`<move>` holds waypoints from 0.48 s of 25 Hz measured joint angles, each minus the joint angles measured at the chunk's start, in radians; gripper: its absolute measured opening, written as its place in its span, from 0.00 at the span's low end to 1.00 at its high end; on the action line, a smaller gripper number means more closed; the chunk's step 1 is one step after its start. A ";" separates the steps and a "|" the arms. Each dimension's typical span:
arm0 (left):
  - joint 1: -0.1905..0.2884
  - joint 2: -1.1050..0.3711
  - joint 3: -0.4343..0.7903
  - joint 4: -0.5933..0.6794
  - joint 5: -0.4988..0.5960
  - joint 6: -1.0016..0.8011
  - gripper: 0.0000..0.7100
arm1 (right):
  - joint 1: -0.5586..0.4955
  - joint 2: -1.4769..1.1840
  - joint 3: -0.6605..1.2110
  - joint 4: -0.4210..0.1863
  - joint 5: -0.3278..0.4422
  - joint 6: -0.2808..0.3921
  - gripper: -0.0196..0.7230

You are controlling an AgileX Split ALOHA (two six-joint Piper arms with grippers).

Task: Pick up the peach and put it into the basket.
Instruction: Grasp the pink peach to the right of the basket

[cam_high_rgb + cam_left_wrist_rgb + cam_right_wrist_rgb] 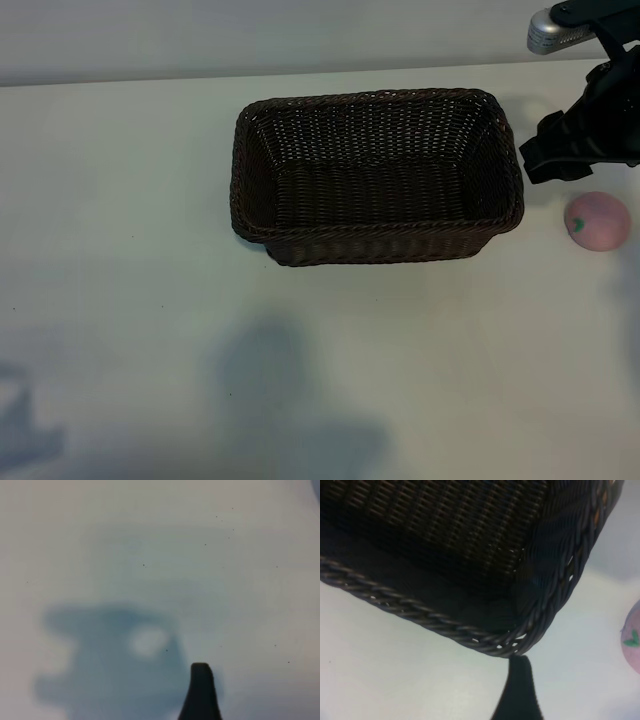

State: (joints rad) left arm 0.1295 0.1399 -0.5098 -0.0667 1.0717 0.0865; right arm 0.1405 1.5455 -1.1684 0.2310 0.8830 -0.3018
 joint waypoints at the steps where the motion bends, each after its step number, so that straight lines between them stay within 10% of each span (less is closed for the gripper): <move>1: 0.000 -0.001 0.000 0.000 0.000 0.000 0.80 | 0.000 0.000 0.000 0.000 0.000 0.000 0.79; 12: -0.034 -0.062 0.000 0.001 0.000 -0.001 0.76 | 0.000 0.000 0.000 -0.002 -0.015 0.007 0.79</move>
State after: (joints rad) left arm 0.0953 0.0781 -0.5098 -0.0659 1.0717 0.0853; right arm 0.1405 1.5455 -1.1684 0.2289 0.8683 -0.2949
